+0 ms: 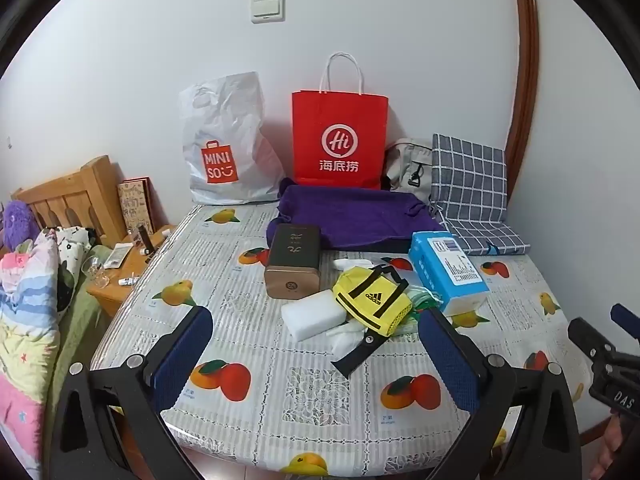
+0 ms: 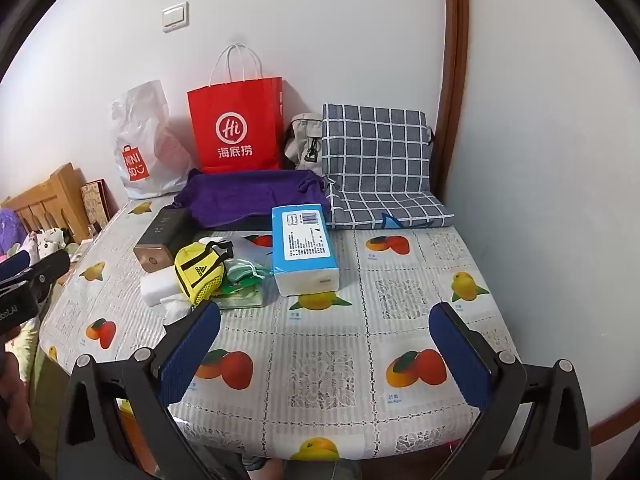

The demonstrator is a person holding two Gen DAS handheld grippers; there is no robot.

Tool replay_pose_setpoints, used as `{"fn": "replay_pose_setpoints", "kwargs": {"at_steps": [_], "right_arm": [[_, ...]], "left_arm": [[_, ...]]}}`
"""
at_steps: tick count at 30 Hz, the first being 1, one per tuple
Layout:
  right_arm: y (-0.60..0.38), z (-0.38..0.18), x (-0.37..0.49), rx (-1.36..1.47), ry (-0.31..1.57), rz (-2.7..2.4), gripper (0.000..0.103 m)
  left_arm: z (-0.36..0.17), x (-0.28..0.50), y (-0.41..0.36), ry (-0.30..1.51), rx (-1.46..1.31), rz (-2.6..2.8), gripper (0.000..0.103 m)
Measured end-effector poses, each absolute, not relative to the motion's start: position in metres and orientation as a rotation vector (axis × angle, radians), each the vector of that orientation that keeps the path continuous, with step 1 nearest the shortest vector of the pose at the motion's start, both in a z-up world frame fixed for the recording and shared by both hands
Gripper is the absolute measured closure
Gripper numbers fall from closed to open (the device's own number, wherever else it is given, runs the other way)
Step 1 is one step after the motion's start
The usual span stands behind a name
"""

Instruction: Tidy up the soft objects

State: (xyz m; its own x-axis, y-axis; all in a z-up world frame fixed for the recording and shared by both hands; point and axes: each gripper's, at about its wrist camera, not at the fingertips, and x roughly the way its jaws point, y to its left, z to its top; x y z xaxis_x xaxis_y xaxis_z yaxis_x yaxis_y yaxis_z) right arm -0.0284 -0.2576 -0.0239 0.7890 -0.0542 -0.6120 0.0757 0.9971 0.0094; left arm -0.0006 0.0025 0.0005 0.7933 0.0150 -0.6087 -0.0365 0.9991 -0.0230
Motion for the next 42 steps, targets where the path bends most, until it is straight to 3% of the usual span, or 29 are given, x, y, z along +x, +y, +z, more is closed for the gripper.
{"fn": "replay_pose_setpoints", "kwargs": {"at_steps": [42], "right_arm": [[-0.255,-0.019,-0.04,0.032,0.652,-0.06,0.0]], "left_arm": [[0.0,-0.009,-0.002,0.666,-0.011,0.002,0.0]]}}
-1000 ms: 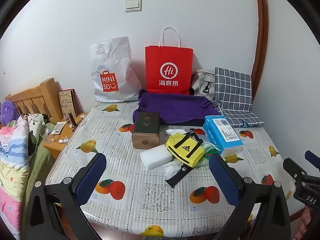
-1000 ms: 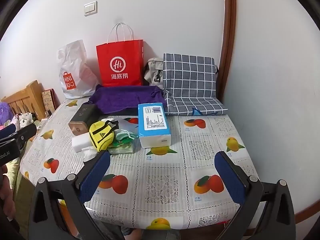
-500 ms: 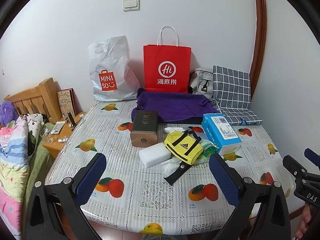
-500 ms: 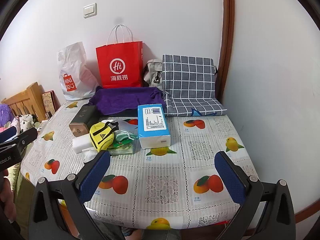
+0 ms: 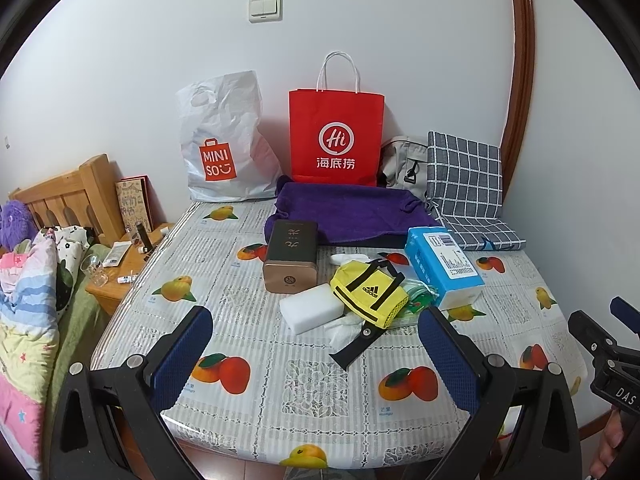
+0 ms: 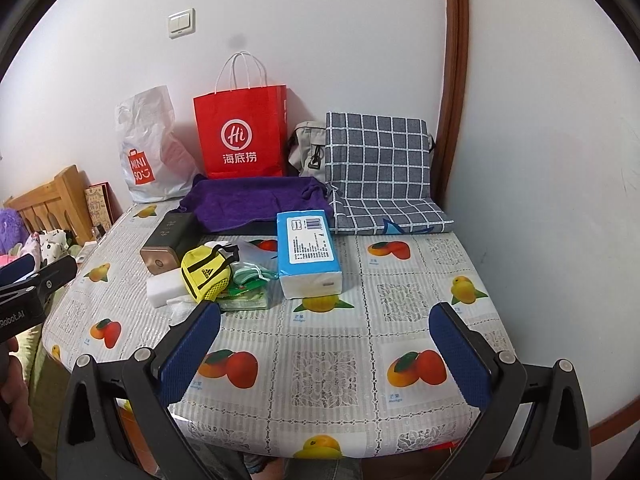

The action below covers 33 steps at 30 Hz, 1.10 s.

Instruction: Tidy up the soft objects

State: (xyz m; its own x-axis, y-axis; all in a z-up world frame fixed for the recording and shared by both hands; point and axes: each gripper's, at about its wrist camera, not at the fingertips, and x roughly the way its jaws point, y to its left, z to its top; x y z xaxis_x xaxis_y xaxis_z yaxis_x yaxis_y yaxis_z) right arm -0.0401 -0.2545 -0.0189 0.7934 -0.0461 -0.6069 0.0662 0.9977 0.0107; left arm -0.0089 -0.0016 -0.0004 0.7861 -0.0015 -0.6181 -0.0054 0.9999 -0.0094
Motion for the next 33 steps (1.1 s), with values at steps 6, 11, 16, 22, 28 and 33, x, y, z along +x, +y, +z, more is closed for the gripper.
{"fn": "replay_pose_setpoints", "kwargs": {"at_steps": [6,11,16,22,28,33], "right_arm": [[-0.2547,-0.0177,-0.042,0.038,0.645,-0.063,0.0],[-0.255,-0.0173,-0.0428,0.038,0.644,-0.061,0.0],[-0.2528,-0.0166,-0.0432,0.037,0.645,-0.056,0.0],[-0.2507,-0.0166,-0.0432,0.034,0.644,-0.054,0.0],[-0.2486,-0.0161,-0.0442,0.033,0.64,-0.054,0.0],[-0.2474,-0.0162,-0.045,0.032,0.641,-0.051,0.0]], "left_arm": [[-0.0001,-0.0085,-0.0013,0.667,-0.012,0.003,0.0],[0.0001,-0.0083,-0.0013,0.667,-0.013,0.003,0.0],[-0.0002,-0.0094,-0.0015,0.668,-0.013,0.004,0.0],[-0.0002,-0.0089,-0.0015,0.668,-0.014,0.003,0.0],[-0.0003,-0.0093,-0.0013,0.669,-0.014,0.004,0.0],[-0.0003,-0.0093,-0.0014,0.668,-0.014,0.004,0.0]]}}
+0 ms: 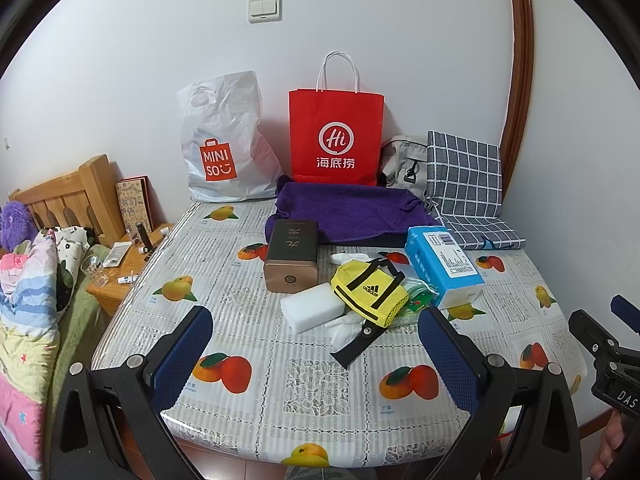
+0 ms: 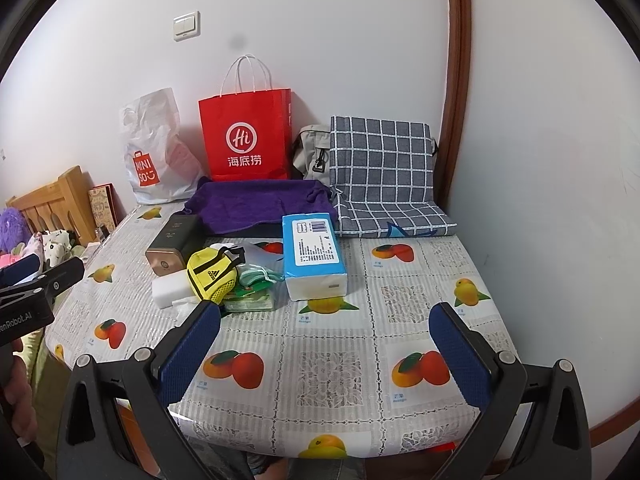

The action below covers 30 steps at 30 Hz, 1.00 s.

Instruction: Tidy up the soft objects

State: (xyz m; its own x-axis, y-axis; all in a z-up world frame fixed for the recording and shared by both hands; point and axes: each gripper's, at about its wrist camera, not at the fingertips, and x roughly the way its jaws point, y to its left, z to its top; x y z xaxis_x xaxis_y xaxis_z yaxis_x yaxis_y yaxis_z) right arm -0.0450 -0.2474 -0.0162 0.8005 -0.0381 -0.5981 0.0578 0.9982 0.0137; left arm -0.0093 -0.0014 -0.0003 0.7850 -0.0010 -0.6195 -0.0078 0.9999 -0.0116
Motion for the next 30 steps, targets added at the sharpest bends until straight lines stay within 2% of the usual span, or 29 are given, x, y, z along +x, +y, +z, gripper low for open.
{"fn": "replay_pose_setpoints", "kwargs": {"at_steps": [30], "right_arm": [[-0.2398,-0.0144,-0.0403,0.031,0.632,-0.031,0.0]], "left_arm": [[0.0071,-0.0063,0.0004,0.665,-0.003,-0.003,0.0]]}}
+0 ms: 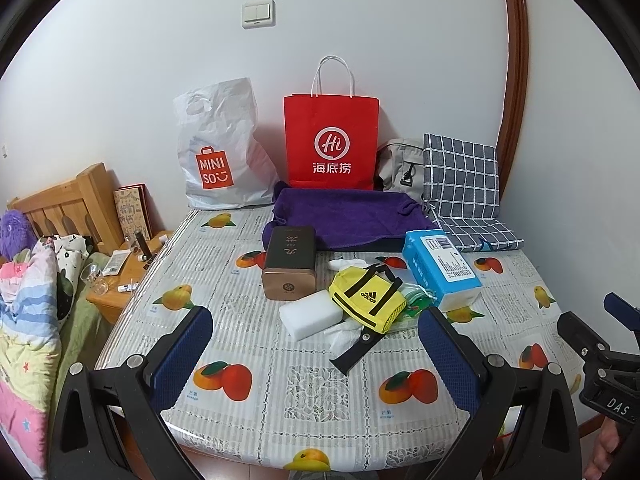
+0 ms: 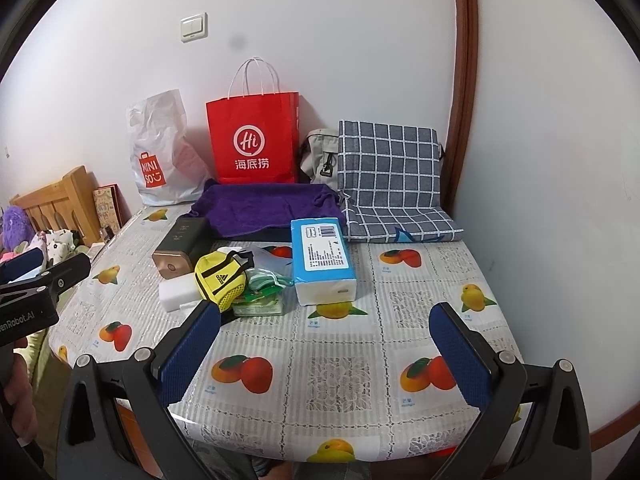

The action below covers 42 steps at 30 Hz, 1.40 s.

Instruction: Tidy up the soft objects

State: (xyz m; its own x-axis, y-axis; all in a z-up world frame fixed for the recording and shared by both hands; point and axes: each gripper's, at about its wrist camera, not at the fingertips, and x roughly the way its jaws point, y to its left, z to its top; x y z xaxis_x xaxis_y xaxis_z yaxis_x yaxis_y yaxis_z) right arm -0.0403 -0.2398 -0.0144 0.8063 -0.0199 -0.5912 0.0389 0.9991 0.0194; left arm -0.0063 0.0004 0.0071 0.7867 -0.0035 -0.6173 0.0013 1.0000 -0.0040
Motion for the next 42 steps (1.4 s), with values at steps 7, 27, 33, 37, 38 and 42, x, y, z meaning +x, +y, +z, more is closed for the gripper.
{"fn": "replay_pose_setpoints", "kwargs": {"at_steps": [7,27,33,37,38,42], "right_arm": [[-0.235,-0.027,-0.02,0.017,0.663,-0.026,0.0],[-0.219,-0.112,0.063,0.023,0.861,0.051,0.0],[-0.215,-0.133,0.082,0.027,0.887,0.073,0.001],[-0.213,-0.142,0.092,0.046,0.896,0.107,0.001],[-0.213,-0.144,0.093,0.044,0.898,0.11,0.001],[-0.212,-0.15,0.098,0.028,0.911,0.111,0.001]], "left_arm": [[0.0,0.02,-0.003,0.697,0.003,-0.008,0.0],[-0.089,0.107,0.03,0.872,-0.028,-0.036,0.002],[-0.127,0.129,0.035,0.934,0.003,-0.06,0.002],[-0.145,0.14,0.027,0.969,0.028,-0.099,0.002],[-0.147,0.142,0.024,0.985,0.026,-0.107,0.002],[-0.158,0.156,0.017,1.027,0.045,-0.1,0.002]]}}
